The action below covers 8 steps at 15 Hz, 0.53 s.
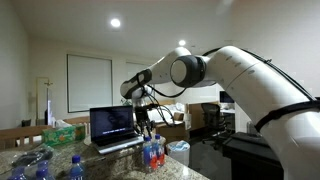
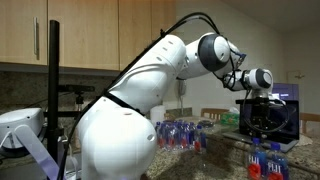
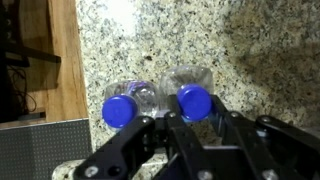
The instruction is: Move the three bottles to the right, one at a time
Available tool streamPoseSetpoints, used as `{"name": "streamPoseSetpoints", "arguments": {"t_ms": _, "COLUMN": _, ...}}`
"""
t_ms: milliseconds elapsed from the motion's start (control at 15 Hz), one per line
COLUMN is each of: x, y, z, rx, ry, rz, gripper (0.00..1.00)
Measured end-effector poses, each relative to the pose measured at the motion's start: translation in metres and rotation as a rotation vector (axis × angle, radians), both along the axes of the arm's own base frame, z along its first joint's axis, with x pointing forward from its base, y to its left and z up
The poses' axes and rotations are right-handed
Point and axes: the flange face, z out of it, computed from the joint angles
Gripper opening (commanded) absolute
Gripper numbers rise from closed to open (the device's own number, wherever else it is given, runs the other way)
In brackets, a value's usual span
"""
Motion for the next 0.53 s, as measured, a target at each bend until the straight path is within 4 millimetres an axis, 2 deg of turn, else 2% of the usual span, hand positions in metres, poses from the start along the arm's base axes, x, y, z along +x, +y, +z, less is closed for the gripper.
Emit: {"name": "streamPoseSetpoints", "arguments": {"t_ms": 533, "x": 0.0068, "y": 0.0010, "z": 0.0022, "rx": -0.003, "ry": -0.052, "rz": 0.004, "gripper": 0.14}}
